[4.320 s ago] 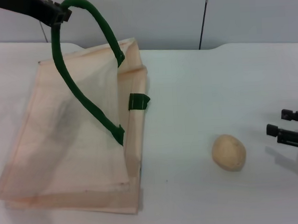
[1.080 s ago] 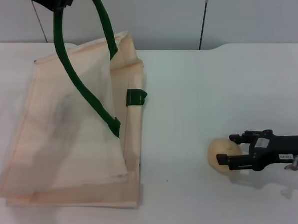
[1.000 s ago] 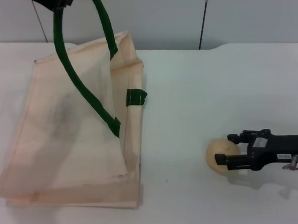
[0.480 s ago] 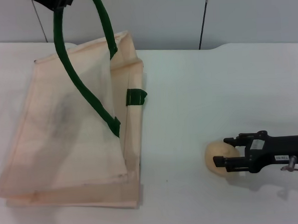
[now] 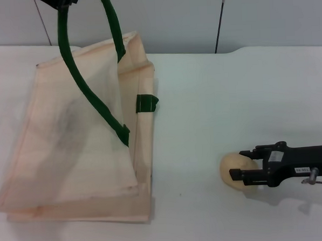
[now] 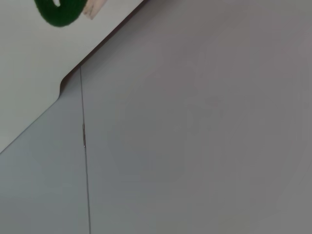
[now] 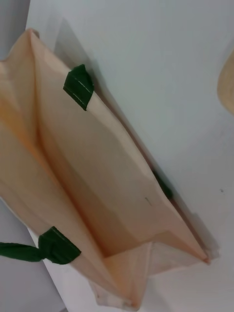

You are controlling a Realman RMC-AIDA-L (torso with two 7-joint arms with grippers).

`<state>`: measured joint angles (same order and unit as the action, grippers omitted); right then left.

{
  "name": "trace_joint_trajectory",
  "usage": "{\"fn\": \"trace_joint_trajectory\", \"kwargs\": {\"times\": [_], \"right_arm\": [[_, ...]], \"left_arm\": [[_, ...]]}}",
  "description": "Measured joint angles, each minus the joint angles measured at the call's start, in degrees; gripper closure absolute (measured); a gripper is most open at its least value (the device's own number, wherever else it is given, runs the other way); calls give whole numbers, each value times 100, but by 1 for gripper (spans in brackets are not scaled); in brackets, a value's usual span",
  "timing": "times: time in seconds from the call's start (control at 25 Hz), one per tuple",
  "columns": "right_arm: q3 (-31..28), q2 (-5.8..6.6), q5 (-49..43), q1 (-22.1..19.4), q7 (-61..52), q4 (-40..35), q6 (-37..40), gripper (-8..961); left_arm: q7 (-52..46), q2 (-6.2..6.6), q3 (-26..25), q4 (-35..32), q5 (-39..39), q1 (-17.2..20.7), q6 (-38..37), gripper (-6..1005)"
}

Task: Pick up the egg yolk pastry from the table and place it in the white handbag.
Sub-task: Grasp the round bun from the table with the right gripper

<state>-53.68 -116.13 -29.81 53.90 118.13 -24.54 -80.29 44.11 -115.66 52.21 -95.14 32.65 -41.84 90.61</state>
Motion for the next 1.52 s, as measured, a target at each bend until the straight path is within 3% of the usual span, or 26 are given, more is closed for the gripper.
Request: {"fn": "trace_joint_trajectory", "kwargs": {"times": [0.84,1.52], "right_arm": [[31,53,50,63,78,134,100,351],[176,88,705,112,250,346,-89,401]], "left_arm": [[9,-26,0,-172,10,26,-18,885],[51,-37,0,-154,41,67,-63,886]]}}
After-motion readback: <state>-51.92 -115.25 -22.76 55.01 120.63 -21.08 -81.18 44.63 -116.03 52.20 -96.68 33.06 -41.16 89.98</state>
